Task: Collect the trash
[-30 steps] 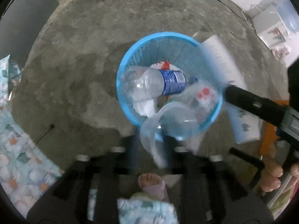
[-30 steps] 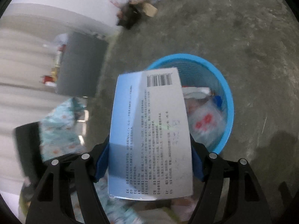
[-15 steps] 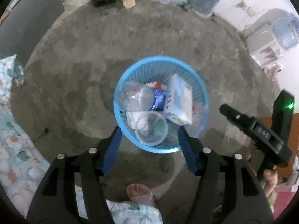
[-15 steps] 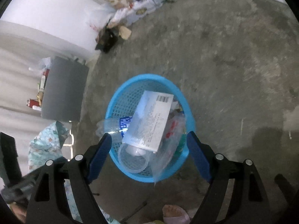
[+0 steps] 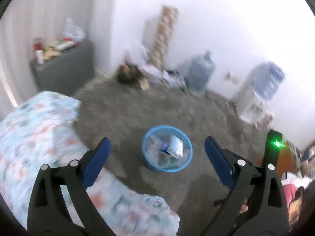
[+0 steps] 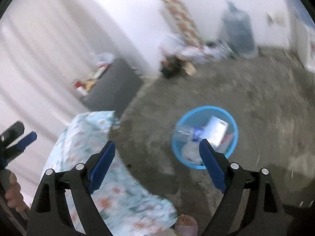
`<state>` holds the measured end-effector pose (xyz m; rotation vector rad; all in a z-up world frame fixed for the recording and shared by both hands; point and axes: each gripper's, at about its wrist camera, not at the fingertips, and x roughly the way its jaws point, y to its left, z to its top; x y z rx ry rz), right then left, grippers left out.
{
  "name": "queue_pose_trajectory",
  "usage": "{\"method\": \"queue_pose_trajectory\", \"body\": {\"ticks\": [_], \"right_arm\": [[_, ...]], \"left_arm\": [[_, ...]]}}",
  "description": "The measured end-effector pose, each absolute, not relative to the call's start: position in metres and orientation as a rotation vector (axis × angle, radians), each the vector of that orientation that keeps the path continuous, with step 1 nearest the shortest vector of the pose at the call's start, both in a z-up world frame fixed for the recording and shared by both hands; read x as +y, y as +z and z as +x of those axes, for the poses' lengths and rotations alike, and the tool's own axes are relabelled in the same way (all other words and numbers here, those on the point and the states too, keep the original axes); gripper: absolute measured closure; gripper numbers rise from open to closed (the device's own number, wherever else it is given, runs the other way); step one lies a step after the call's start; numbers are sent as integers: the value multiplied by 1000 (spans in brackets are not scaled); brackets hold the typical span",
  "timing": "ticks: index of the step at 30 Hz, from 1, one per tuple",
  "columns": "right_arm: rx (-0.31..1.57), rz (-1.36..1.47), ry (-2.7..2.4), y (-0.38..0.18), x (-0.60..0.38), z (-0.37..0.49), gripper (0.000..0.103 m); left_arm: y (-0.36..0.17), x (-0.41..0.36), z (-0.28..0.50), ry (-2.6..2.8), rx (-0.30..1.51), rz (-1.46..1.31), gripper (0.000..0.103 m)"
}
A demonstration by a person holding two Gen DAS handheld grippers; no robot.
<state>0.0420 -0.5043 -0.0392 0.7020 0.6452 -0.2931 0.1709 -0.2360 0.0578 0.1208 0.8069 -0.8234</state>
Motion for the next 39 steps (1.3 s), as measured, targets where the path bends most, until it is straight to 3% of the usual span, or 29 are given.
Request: {"method": "queue_pose_trajectory", "body": {"ticks": [6,14,18,39], "right_arm": [[583,471,-205,27,-414,23,8],[536,244,-142,69,-324,11,7],[616,177,-150,68,-297,14,7],[783,20,-209,30,-258,-18,7]], "left_arm": [[93,-125,123,-632,687,18,9],[91,-33,73,-274,609,16,9],[76,-15,57,-166,591,52,9],[1,1,29,-9,858,-20,9]]}}
